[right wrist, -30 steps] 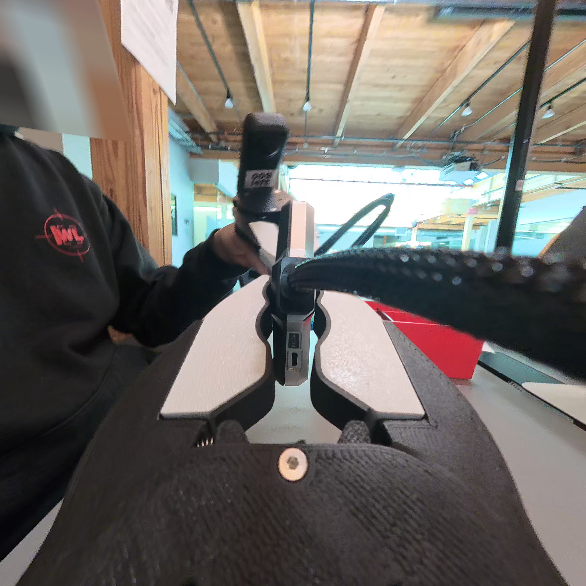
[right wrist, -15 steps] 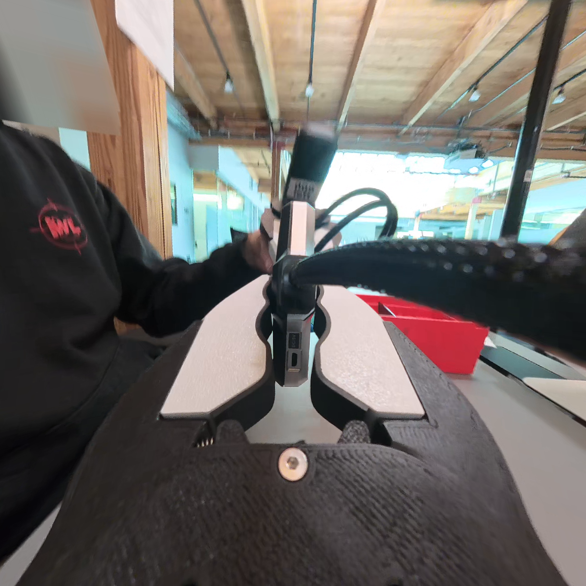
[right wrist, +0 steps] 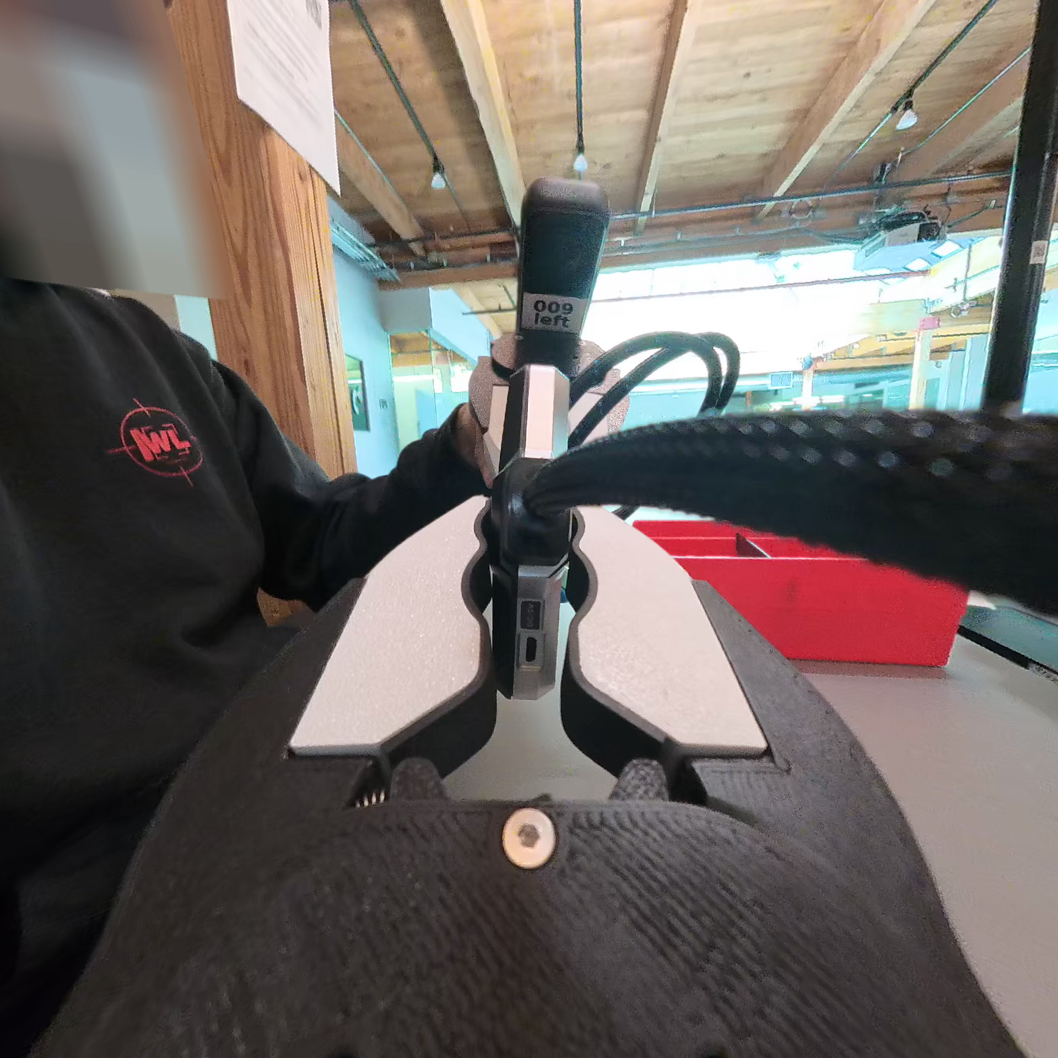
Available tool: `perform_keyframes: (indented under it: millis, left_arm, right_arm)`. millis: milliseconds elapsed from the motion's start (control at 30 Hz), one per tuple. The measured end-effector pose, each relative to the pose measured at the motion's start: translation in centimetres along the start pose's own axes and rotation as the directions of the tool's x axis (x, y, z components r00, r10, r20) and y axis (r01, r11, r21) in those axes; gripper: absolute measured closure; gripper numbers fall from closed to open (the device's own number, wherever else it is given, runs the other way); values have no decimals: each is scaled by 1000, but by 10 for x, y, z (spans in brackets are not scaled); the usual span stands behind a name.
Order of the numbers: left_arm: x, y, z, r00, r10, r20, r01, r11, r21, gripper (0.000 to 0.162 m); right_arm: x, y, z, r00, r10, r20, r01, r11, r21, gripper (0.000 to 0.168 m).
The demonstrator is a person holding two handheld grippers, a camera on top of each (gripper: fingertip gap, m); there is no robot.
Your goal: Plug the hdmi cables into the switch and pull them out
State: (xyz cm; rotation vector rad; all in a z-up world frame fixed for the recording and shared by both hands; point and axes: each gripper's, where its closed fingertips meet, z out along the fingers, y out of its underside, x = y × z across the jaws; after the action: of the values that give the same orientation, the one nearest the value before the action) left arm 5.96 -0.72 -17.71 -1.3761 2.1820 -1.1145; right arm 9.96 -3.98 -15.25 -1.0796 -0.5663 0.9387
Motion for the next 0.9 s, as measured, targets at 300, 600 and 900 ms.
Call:
perform_keyframes:
  millis: [300,600,900]
  left_arm:
    - [1,0,-6,991,-99,-89,99,995,-3,152]
    - [-7,13,-6,993,-105,-62,100,992,-80,151]
    - [-8,18,-8,997,-62,-50,53,987,-154,151]
  right_arm:
    - [4,4,2,999,54,-1,-54,999,11,146]
    - [7,25,3,999,8,-51,-17,986,-169,144]
    - [9,31,4,998,-11,-66,-4,975,-222,146]
